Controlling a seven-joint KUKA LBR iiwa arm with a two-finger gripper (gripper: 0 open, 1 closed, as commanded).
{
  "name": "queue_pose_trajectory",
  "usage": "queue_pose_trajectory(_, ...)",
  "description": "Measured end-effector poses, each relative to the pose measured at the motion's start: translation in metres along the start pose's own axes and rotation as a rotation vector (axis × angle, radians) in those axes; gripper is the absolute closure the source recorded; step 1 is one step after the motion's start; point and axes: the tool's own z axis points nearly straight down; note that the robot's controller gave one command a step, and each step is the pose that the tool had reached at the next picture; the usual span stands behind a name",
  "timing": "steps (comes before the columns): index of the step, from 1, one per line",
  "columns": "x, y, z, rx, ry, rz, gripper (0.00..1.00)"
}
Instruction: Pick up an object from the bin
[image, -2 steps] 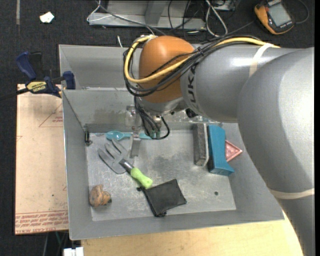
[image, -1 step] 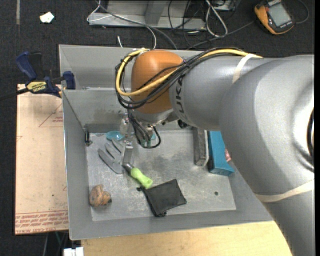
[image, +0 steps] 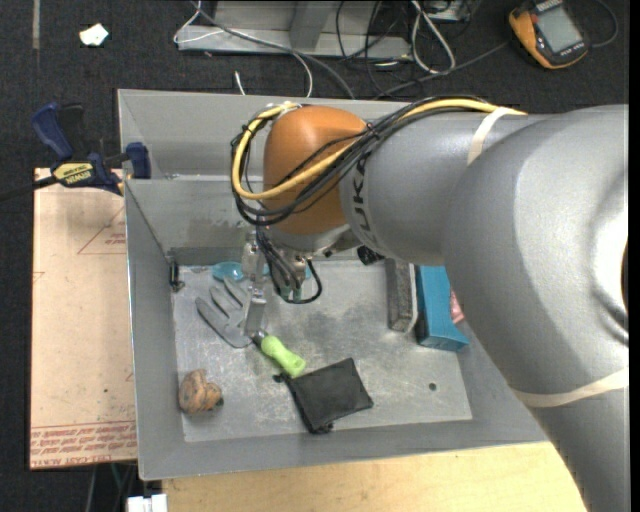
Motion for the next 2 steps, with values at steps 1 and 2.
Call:
queue_pose_trajectory(1, 0.008, 0.028, -0.065, -0.001, 0.0, -0.044, 0.0)
queue_pose_trajectory(2, 0.017, 0.017, -0.086, 0.0, 0.003, -0.299, 0.0)
